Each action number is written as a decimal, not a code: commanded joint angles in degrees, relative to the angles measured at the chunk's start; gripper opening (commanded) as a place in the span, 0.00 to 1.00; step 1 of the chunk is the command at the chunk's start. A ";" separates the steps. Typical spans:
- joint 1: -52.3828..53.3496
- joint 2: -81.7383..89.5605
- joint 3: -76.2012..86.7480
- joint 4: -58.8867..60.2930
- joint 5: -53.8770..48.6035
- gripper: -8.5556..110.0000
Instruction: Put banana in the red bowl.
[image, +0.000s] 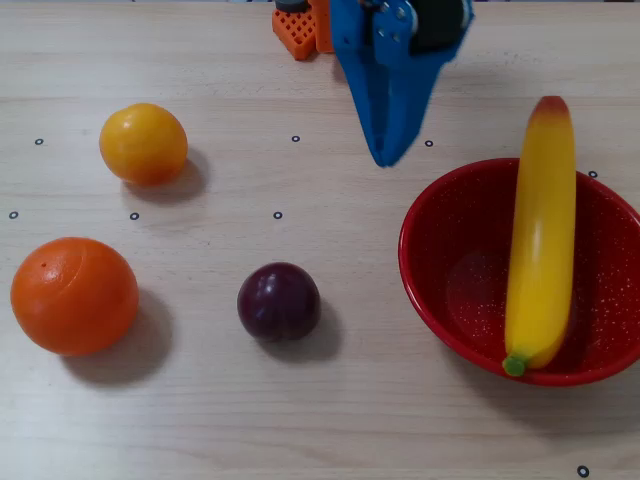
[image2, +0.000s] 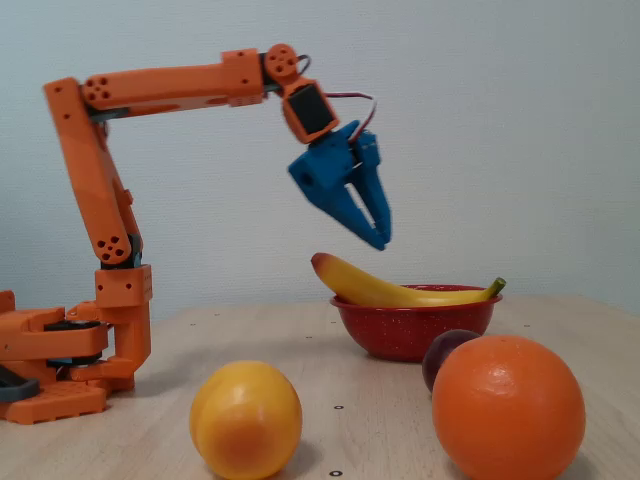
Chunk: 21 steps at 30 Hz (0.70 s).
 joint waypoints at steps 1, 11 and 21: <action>1.76 8.79 2.90 -3.34 2.11 0.07; 3.08 30.32 29.88 -5.19 5.71 0.07; 3.87 54.32 51.94 -3.16 10.72 0.07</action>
